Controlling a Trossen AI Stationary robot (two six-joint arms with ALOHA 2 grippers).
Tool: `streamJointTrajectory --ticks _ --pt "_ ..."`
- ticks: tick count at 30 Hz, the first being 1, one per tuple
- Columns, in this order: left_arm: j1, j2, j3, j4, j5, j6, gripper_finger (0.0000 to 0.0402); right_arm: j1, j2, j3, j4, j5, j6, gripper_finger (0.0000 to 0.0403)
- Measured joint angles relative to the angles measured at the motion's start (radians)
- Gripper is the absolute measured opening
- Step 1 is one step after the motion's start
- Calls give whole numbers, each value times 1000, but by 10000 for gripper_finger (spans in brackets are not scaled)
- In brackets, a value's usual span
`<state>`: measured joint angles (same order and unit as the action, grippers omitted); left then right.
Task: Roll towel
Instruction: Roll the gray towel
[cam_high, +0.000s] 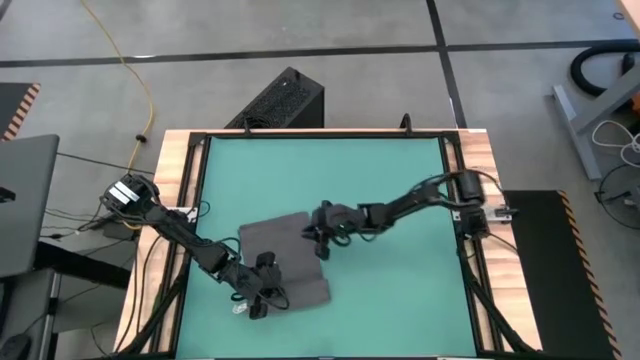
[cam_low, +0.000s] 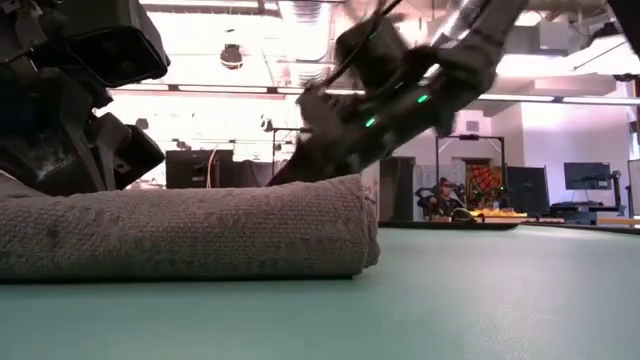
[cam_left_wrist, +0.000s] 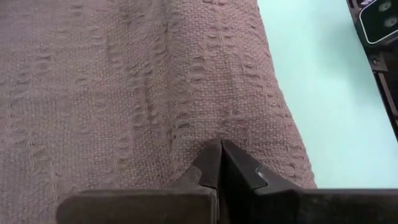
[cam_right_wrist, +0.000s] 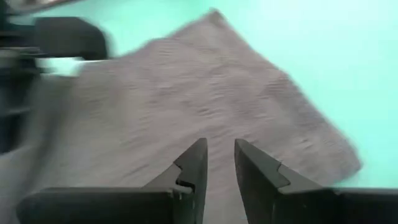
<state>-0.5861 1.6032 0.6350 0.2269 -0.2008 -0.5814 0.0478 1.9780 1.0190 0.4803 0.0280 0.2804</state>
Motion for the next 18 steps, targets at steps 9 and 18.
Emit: streamJointTrajectory --ticks 9,18 --pt "-52 0 0 -31 -35 -69 0 -38 140 134 -134 178 -28 66" --pt "-99 -2 -67 -48 -170 -239 0 5 139 142 -258 343 33 56"
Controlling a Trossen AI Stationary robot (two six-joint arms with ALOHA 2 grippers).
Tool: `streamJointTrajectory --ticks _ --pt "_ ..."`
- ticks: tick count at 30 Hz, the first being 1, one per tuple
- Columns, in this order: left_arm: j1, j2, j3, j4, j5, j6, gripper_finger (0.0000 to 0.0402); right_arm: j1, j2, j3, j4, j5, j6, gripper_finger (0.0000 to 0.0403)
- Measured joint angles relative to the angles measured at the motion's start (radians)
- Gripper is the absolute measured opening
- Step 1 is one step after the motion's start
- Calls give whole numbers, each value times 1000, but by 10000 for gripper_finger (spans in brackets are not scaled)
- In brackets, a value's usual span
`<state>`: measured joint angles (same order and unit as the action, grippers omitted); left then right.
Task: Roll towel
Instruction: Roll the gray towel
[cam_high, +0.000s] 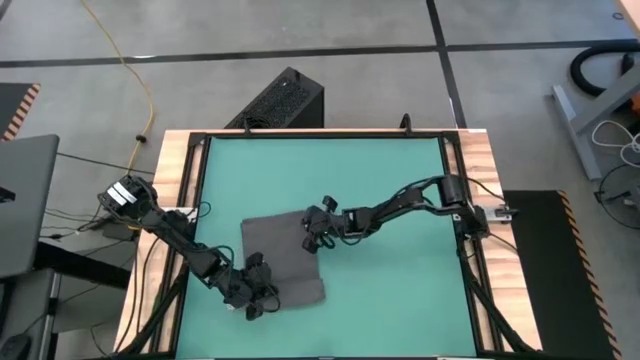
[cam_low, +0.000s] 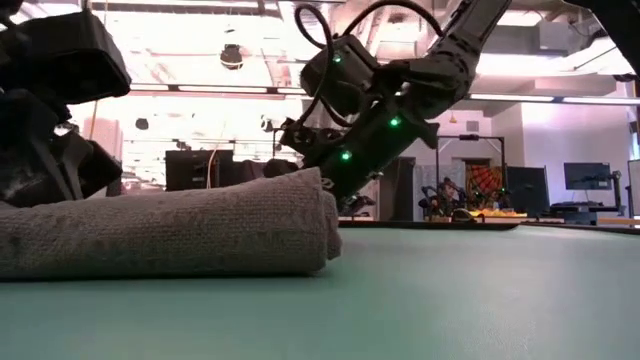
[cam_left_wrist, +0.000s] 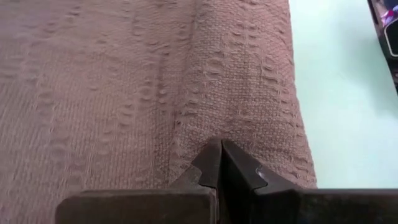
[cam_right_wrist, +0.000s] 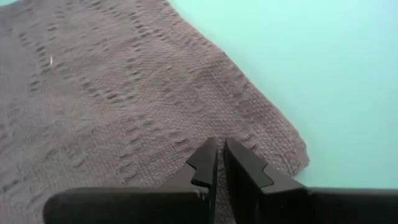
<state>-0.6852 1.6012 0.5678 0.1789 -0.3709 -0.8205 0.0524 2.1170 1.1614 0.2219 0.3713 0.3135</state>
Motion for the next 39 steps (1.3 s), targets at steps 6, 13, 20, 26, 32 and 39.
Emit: streamJointTrajectory --ticks 6,13,20,26,32,39 --pt "0 0 -15 15 -9 -16 0 22 -47 -6 -20 2 -57 56" --pt "14 0 -15 15 0 -10 0 72 -223 -7 -148 -4 -94 56" --pt "63 0 -15 19 60 33 0 272 -315 -6 -161 -112 -240 57" --pt "101 0 -15 28 116 38 0 466 -297 -7 -148 -47 -470 90" --pt "106 2 -16 64 127 49 0 528 -239 -6 -115 52 -526 175" --pt "106 2 -16 65 154 50 0 517 -119 -6 -79 140 -638 263"
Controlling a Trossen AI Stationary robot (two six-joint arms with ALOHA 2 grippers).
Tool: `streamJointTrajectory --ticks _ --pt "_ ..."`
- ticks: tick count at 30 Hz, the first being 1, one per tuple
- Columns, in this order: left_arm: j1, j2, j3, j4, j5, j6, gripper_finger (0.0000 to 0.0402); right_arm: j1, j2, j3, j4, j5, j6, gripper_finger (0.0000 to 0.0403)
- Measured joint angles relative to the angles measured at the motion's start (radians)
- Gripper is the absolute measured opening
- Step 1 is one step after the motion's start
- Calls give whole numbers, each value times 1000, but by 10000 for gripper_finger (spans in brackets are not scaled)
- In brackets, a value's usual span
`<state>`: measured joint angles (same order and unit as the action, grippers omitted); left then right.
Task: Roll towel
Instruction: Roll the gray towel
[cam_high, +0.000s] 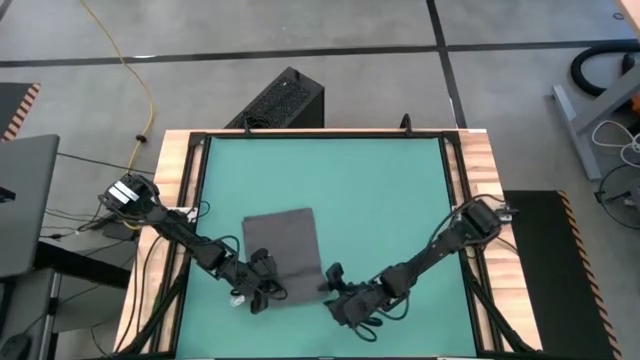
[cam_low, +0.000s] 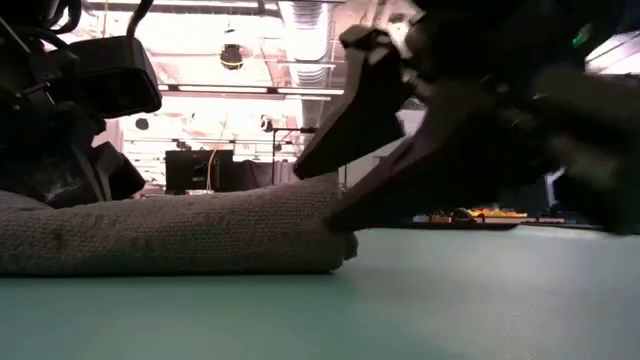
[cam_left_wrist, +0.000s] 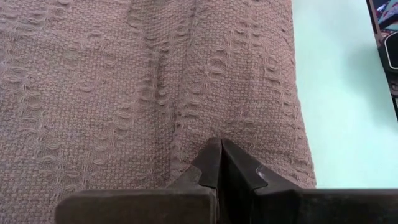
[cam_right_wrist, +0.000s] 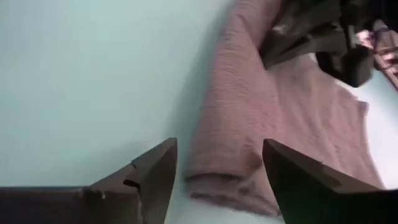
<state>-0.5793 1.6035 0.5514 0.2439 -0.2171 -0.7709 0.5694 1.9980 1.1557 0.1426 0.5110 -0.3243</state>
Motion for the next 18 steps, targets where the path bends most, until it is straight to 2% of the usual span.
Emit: streamJointTrajectory --ticks 5,8,13,17,18 --pt "0 0 0 16 10 31 0 -40 21 0 8 -1 18 261" --pt "-1 -13 0 32 11 60 0 -79 21 0 -6 -97 83 232" --pt "-14 -78 -2 20 1 90 0 -133 21 -2 -7 -266 164 133" --pt "-35 -138 -2 20 -57 128 0 -167 17 -19 12 -339 246 35" --pt "-37 -148 -2 36 -74 146 0 -174 17 -19 14 -355 263 31"
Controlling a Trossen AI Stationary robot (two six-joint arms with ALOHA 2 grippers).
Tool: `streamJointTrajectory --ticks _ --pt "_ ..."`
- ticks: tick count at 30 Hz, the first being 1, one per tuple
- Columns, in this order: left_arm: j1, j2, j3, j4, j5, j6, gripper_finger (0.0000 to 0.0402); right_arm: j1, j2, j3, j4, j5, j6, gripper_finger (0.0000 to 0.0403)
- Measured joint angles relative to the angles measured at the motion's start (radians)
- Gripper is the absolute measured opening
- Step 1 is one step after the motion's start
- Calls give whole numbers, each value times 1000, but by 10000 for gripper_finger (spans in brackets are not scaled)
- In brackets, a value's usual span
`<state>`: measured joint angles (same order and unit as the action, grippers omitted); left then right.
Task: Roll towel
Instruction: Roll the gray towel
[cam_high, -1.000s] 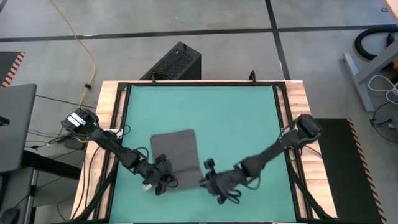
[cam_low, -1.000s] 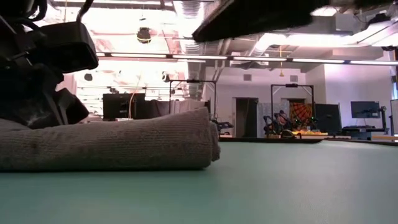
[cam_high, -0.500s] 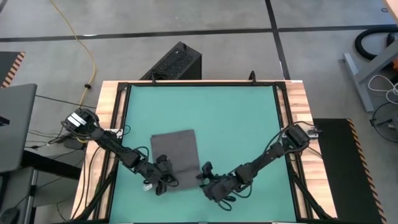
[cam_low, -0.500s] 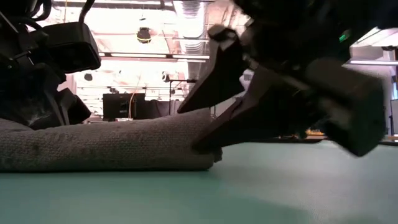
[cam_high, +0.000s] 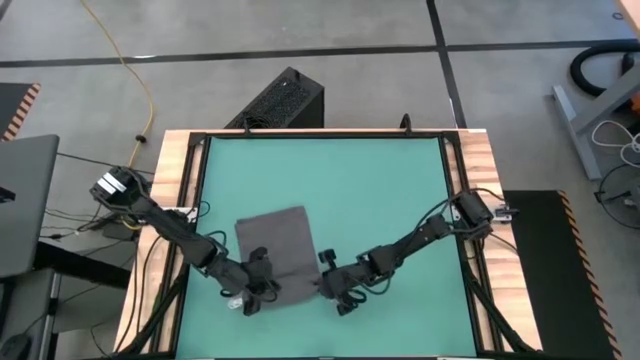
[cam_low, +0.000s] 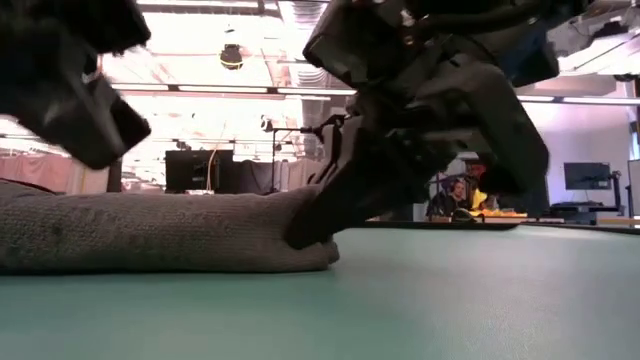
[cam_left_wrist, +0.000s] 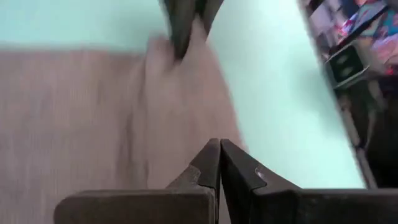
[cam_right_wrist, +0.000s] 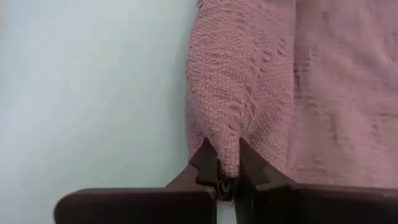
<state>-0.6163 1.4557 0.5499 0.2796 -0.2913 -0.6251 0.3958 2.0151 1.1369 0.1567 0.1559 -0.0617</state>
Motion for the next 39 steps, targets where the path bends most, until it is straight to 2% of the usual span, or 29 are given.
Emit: streamJointTrajectory --ticks 2,6,10,12,16,20,24,26,28,34,39 --pt "-4 -15 1 25 -30 43 0 -19 0 -1 10 -66 58 31" --pt "19 -13 1 49 -75 75 0 -65 -5 -1 35 -281 242 45" --pt "49 4 1 98 -52 101 0 -94 -6 0 61 -466 448 50" --pt "48 11 1 157 -15 121 0 -102 0 2 72 -516 544 50" --pt "24 20 1 199 30 151 0 -117 3 -1 52 -524 624 52" --pt "-54 20 2 178 17 155 0 -124 3 -1 67 -521 645 52" --pt "-186 18 11 153 -143 163 0 -124 3 -1 63 -513 641 53" --pt "-252 18 44 91 -243 170 0 -124 3 -1 63 -502 641 53" --pt "-291 17 94 -2 -278 165 0 -124 3 -1 64 -498 641 53" --pt "-285 18 196 -259 -238 76 7 -124 3 -1 64 -492 638 54" --pt "-229 19 276 -461 -163 58 57 -124 3 -1 68 -486 630 54"
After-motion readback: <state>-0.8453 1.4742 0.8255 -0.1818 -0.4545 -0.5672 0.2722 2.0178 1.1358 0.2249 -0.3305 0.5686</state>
